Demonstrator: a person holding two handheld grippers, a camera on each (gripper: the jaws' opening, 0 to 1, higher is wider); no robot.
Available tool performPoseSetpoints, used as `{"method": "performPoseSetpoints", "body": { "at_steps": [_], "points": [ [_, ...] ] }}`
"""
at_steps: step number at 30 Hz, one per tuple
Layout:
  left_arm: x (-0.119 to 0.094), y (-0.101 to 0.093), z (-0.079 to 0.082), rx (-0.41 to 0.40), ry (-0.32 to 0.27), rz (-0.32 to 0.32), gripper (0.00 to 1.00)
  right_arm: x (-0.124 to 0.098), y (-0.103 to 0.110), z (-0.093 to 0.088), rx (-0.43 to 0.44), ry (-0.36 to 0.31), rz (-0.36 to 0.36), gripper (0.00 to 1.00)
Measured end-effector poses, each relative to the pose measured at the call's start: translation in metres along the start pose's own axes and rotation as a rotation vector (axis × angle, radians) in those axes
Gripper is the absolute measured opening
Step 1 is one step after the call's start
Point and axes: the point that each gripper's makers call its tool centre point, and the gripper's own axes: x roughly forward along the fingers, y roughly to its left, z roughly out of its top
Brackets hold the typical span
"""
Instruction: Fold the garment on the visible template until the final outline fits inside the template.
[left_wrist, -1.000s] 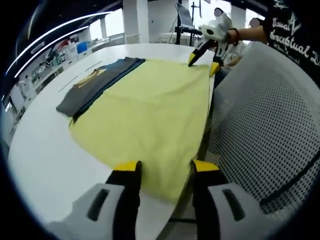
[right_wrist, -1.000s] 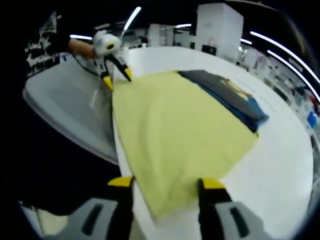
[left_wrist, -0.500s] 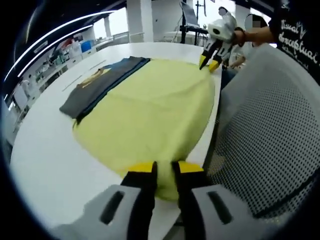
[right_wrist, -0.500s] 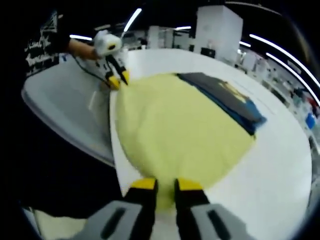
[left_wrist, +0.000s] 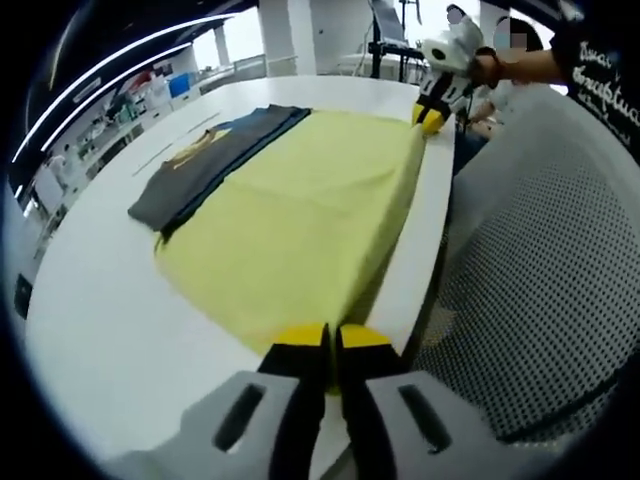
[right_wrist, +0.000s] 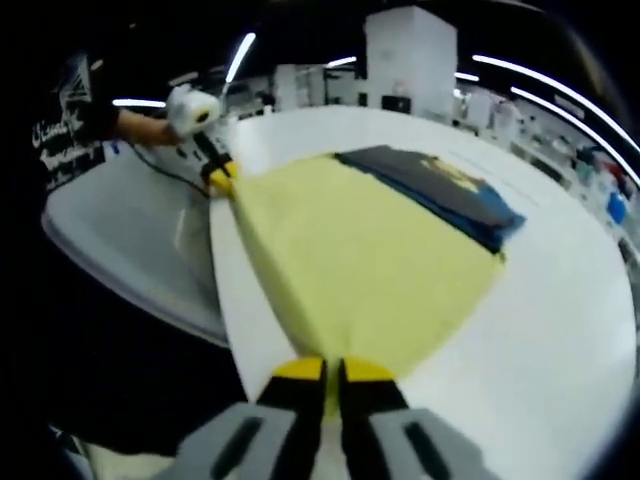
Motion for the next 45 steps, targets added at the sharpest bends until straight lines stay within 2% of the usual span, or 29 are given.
{"method": "performPoseSetpoints", "body": {
  "at_steps": [16, 26, 34, 38, 45],
  "points": [
    [-0.015, -0.014, -0.002, -0.061, 0.001, -0.017, 0.00, -0.013, 0.026, 0.002, 0.027, -0.007, 0.082, 0.00],
    [-0.020, -0.027, -0.006, -0.057, 0.023, -0.055, 0.00, -0.017, 0.036, 0.000, 0.018, 0.007, 0.139, 0.00],
    [-0.030, -0.034, 0.001, -0.048, 0.025, -0.110, 0.00, -0.026, 0.039, 0.004, 0.015, 0.005, 0.155, 0.00],
    [-0.033, -0.025, 0.005, -0.021, 0.023, -0.117, 0.00, -0.029, 0.036, 0.009, -0.002, 0.003, 0.145, 0.00],
    [-0.040, -0.006, 0.020, 0.014, 0.002, -0.104, 0.00, -0.038, 0.016, 0.032, -0.039, -0.039, 0.076, 0.00]
  ]
}}
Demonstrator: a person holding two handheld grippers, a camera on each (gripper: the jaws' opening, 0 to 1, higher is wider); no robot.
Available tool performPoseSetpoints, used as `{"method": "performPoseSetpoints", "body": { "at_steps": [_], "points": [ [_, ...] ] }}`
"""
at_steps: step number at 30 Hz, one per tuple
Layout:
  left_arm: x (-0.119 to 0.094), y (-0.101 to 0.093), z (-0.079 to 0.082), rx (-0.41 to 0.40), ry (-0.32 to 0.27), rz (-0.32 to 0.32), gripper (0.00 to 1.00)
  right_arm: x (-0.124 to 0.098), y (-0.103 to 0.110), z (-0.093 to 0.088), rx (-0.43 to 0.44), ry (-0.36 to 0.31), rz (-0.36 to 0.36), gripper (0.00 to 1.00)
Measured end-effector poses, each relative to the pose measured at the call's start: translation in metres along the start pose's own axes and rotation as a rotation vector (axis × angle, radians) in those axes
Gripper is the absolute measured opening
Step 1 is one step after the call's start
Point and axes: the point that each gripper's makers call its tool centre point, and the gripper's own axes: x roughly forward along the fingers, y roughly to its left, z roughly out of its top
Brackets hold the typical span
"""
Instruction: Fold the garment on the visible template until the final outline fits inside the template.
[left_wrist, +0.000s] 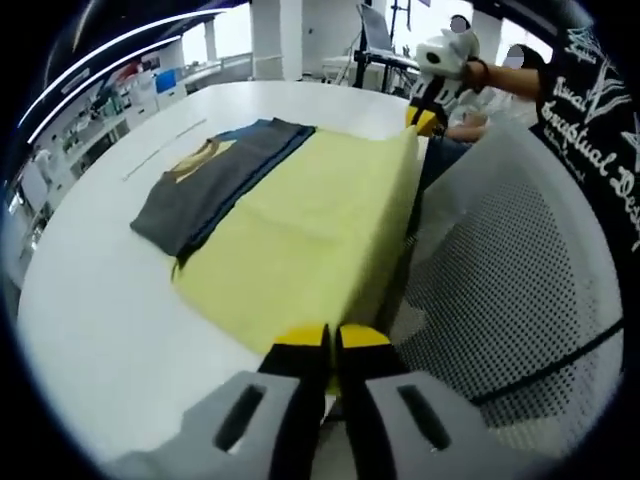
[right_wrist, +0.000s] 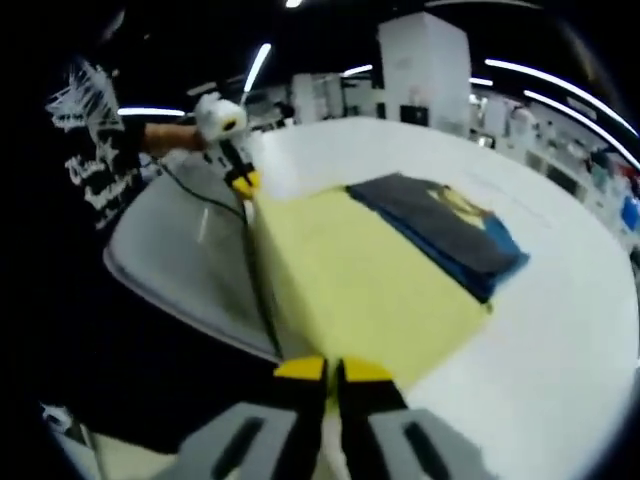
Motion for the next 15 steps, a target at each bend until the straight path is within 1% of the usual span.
{"method": "performPoseSetpoints", "body": {
  "at_steps": [6, 8, 10, 15],
  "points": [
    [-0.008, 0.015, 0.017, 0.024, -0.024, 0.025, 0.00, -0.005, -0.017, 0.017, -0.048, -0.016, -0.052, 0.00],
    [-0.009, 0.021, 0.022, 0.031, -0.032, 0.035, 0.00, -0.007, -0.024, 0.025, -0.060, -0.032, -0.077, 0.00],
    [-0.009, 0.027, 0.025, 0.040, -0.036, 0.043, 0.00, -0.009, -0.029, 0.031, -0.067, -0.041, -0.090, 0.00],
    [-0.015, 0.041, 0.039, 0.051, -0.056, 0.052, 0.00, -0.012, -0.040, 0.041, -0.090, -0.046, -0.117, 0.00]
  ]
}}
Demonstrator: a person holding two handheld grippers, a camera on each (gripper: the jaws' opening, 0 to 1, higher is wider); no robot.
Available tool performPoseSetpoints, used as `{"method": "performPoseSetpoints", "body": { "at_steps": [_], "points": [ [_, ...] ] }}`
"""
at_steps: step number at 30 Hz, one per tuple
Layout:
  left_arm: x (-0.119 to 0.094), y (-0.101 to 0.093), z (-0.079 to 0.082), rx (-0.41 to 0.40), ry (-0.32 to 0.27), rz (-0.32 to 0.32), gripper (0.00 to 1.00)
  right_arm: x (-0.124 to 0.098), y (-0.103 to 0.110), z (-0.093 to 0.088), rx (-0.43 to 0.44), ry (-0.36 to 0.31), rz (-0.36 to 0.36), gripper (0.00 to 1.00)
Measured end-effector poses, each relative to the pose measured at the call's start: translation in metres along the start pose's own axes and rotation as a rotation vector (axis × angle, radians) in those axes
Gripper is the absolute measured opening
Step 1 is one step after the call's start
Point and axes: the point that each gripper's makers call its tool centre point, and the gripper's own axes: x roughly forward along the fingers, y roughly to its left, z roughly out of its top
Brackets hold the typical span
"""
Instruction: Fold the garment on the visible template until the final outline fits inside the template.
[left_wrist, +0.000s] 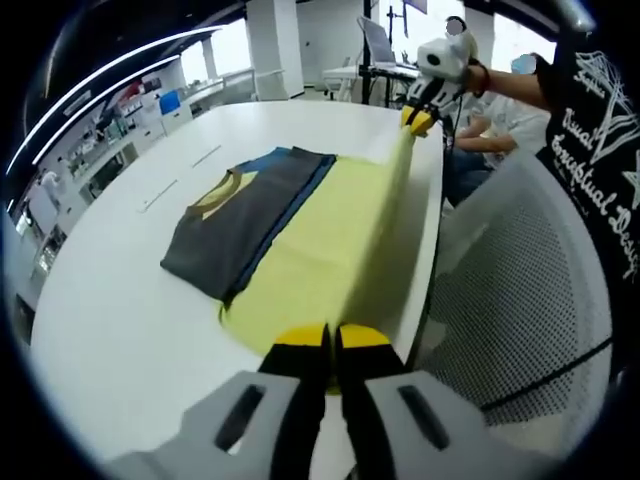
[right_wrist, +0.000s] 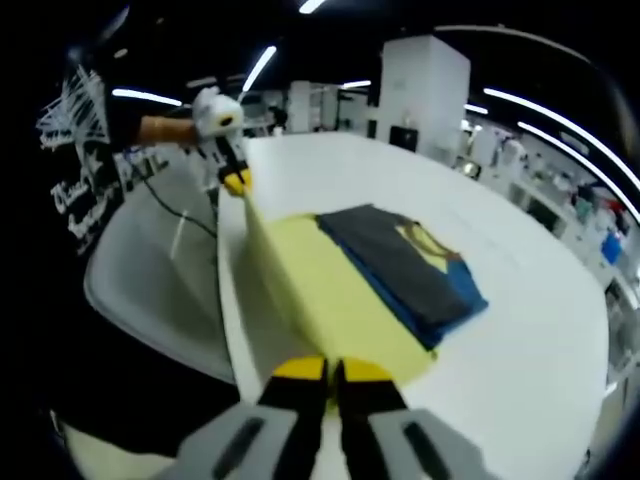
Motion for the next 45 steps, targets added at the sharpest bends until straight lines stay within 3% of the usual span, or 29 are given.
{"method": "performPoseSetpoints", "body": {
  "at_steps": [11, 20, 32, 45],
  "points": [
    [-0.001, 0.020, 0.033, 0.039, -0.025, 0.024, 0.00, 0.000, -0.027, 0.016, -0.033, 0.001, -0.045, 0.00],
    [0.000, 0.042, 0.051, 0.075, -0.031, 0.040, 0.00, 0.001, -0.048, 0.029, -0.057, -0.003, -0.078, 0.00],
    [0.009, 0.072, 0.058, 0.070, -0.039, 0.052, 0.00, 0.011, -0.071, 0.045, -0.077, -0.008, -0.106, 0.00],
    [0.014, 0.111, 0.076, 0.070, -0.082, 0.104, 0.00, 0.020, -0.108, 0.064, -0.086, -0.021, -0.169, 0.00]
  ]
}}
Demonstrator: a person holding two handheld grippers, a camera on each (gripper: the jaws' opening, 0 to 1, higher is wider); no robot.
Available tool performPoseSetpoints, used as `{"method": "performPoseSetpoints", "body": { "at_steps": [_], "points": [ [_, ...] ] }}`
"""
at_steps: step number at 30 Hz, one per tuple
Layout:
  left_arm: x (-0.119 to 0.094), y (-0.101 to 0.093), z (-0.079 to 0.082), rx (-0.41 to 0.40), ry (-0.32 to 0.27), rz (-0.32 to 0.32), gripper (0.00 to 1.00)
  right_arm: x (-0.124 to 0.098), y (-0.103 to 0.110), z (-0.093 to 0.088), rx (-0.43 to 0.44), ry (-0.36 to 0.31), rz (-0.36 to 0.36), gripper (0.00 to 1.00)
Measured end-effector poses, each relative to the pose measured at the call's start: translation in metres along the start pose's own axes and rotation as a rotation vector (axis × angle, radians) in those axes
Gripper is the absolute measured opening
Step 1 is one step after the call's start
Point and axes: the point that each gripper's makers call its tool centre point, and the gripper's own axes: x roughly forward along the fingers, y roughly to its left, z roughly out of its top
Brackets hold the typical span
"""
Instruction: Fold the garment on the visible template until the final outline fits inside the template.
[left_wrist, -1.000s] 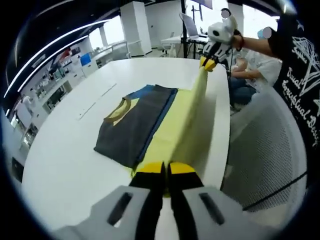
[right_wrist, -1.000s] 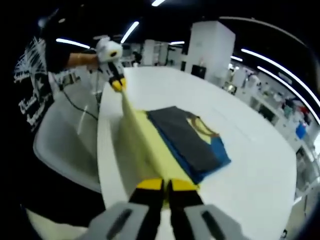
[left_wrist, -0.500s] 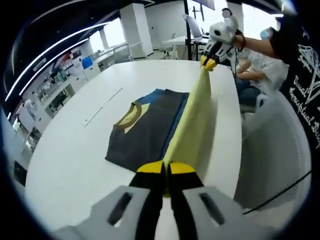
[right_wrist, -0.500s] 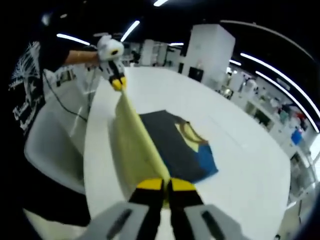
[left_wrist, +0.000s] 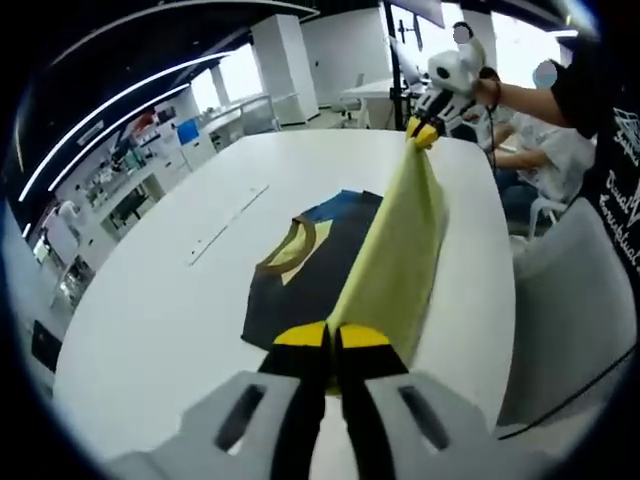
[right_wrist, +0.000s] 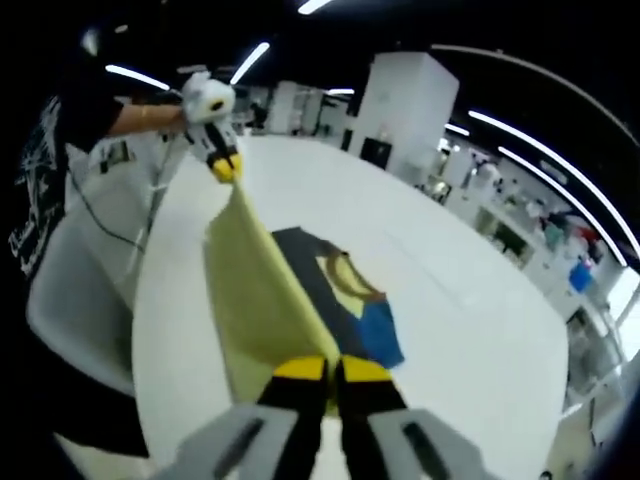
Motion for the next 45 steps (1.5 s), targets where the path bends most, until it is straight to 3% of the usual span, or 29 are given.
{"method": "performPoseSetpoints", "body": {
  "at_steps": [14, 27, 39, 45],
  "points": [
    [0.017, 0.048, 0.016, 0.001, -0.023, 0.042, 0.00, 0.020, -0.053, 0.005, 0.014, -0.009, -0.053, 0.00],
    [0.040, 0.075, 0.021, -0.013, -0.022, 0.059, 0.00, 0.048, -0.081, 0.009, 0.038, 0.012, -0.098, 0.00],
    [0.075, 0.105, 0.007, -0.063, 0.000, 0.072, 0.00, 0.080, -0.101, -0.007, 0.091, 0.047, -0.096, 0.00],
    [0.100, 0.123, -0.012, -0.108, 0.020, 0.058, 0.00, 0.098, -0.105, -0.016, 0.112, 0.062, -0.081, 0.00]
  ]
}}
